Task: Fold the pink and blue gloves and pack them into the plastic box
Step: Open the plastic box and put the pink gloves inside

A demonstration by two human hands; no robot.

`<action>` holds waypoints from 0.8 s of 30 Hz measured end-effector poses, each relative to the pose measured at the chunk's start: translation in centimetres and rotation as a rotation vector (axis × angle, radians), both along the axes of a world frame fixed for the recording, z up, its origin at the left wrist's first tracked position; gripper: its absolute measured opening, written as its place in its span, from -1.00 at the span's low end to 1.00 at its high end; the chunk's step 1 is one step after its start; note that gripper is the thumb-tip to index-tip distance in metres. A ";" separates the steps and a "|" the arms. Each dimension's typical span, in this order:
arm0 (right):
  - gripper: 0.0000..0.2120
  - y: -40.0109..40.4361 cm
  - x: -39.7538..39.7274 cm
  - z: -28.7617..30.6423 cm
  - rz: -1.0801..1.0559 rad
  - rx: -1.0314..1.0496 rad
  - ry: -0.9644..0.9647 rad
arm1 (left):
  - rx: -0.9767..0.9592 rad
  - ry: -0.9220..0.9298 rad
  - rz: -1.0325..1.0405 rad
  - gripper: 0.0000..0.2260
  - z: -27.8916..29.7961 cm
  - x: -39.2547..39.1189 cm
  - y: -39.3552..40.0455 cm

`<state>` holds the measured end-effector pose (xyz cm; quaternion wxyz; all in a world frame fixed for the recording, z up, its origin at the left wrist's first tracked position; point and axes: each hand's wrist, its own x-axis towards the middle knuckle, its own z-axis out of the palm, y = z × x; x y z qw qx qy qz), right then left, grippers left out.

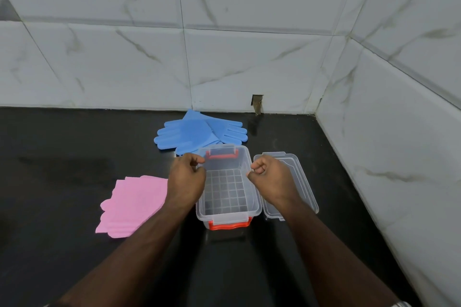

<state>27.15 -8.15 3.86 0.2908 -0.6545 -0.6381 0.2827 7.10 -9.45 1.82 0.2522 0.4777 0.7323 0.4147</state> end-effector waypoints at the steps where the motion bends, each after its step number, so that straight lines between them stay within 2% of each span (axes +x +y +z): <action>1: -0.90 0.0 0.2 -0.1 -0.010 0.002 -0.001 | 0.000 -0.004 -0.006 -0.86 0.2 0.1 -0.1; 8: -0.88 0.3 3.3 0.3 -0.093 -0.031 -0.069 | -0.020 -0.061 -0.207 -0.89 0.3 1.8 -0.1; 10: -0.69 0.0 3.4 0.5 -0.165 0.008 -0.112 | 0.012 -0.028 -0.250 -0.88 0.7 2.1 -0.3; 13: -0.43 -0.7 1.6 1.6 -0.180 0.209 -0.163 | 0.140 0.097 -0.266 -0.73 1.2 1.2 -1.0; 15: -0.41 -1.1 -0.9 2.6 -0.093 0.256 -0.094 | 0.194 0.191 -0.284 -0.65 1.4 -0.3 -1.5; 18: -0.58 -1.7 -5.4 3.9 0.084 0.168 0.069 | 0.193 0.308 -0.279 -0.66 0.7 -3.4 -2.2; 20: -0.69 -2.2 -8.5 3.7 0.203 0.124 0.094 | 0.171 0.392 -0.286 -0.70 0.0 -5.7 -3.0; 22: -0.72 -2.6 -11.3 2.7 0.349 0.043 -0.008 | 0.131 0.450 -0.302 -0.76 -0.9 -7.9 -4.1; 24: -0.69 -2.6 -13.7 0.8 0.509 -0.012 -0.222 | 0.062 0.470 -0.341 -0.81 -2.1 -9.6 -5.3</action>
